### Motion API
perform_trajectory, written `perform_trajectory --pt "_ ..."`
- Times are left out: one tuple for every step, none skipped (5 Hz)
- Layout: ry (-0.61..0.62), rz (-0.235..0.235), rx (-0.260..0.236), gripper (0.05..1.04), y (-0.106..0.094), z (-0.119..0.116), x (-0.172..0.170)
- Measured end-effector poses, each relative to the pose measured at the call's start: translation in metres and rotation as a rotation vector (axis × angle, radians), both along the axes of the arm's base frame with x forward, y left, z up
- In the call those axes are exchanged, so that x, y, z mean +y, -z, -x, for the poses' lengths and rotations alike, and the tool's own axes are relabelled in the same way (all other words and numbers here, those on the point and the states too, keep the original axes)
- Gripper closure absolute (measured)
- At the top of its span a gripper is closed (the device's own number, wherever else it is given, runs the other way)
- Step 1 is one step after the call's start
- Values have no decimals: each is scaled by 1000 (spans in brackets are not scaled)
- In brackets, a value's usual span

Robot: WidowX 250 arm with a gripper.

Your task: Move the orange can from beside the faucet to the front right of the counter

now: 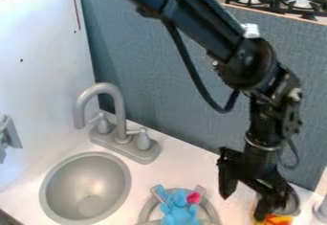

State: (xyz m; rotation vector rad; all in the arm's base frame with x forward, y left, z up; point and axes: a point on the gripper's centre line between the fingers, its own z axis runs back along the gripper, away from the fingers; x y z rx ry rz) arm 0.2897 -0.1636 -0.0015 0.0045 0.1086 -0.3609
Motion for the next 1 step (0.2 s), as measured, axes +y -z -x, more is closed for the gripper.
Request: perform_trajectory --pt "-30 -56 51 83 1 35 3"
